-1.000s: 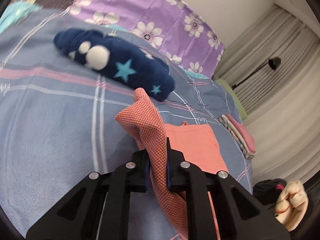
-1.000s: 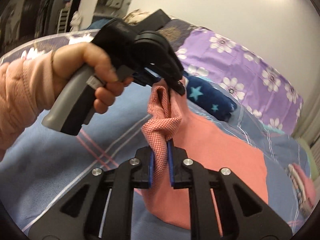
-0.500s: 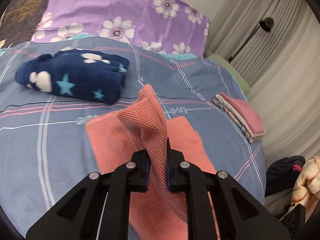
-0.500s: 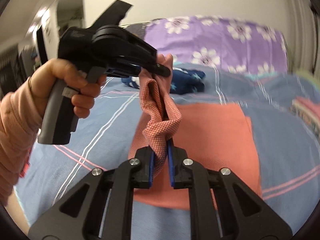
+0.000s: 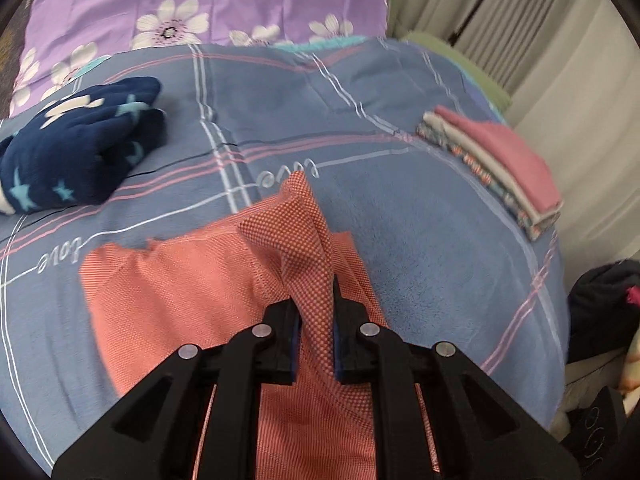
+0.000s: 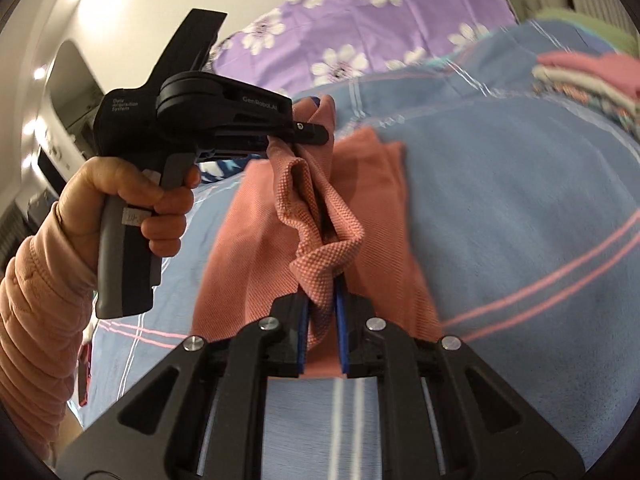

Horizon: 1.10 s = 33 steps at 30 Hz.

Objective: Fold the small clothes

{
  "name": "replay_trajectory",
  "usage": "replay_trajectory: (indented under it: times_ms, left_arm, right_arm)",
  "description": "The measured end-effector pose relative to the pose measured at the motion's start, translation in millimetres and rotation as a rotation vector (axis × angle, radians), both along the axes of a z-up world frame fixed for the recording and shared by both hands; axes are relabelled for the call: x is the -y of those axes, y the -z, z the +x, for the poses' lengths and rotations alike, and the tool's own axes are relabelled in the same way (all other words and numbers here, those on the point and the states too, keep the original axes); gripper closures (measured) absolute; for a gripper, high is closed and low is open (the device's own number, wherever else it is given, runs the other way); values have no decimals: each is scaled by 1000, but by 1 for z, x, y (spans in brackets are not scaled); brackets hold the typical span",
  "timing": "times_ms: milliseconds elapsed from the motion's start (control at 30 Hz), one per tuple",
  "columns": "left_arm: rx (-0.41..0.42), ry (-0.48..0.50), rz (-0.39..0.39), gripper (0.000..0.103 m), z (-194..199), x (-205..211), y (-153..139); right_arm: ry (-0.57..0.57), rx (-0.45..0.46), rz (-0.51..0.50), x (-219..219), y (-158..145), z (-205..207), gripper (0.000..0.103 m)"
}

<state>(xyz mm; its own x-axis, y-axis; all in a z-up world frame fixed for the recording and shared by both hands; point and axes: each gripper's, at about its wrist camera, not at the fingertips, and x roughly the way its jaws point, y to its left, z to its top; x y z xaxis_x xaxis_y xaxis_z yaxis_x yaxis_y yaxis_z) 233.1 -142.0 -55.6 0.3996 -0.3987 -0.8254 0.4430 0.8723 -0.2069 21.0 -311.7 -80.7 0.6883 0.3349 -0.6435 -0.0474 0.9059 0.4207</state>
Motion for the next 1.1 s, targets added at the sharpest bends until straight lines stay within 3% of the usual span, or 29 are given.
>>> replay_trajectory:
  times_ms: [133,200,300,433,533,633,733,833,1000,1100]
  left_arm:
    - [25,39,84,85,0,25,14]
    - [34,50,97,65,-3,31,13]
    - [109,68,120,48,-16,35,-1]
    - [243,66,165,42,-53,16,-28]
    - [304,56,192,31,-85,-7,-33]
    - [328,50,245,28,-123,-36,-18]
    - [296,14,299,27,-151,-62,11]
    - [188,-33,264,27,-162,-87,44]
    - [155,-129,128,23,-169,-109,57]
    - [152,-145,100,23,-170,-111,58]
  right_arm:
    - [7,-52,49,12,21,2,91]
    - [8,-67,51,13,28,1,90]
    - [9,-82,87,17,31,2,89]
    - [13,-84,95,18,32,1,89]
    - [19,-91,117,20,34,-1,88]
    - [25,-98,143,25,36,1,88]
    - [29,-105,161,28,38,1,88]
    - [42,-116,182,31,38,2,88]
    - [65,-110,174,38,37,-7,88]
    - [75,-101,169,45,36,-12,90]
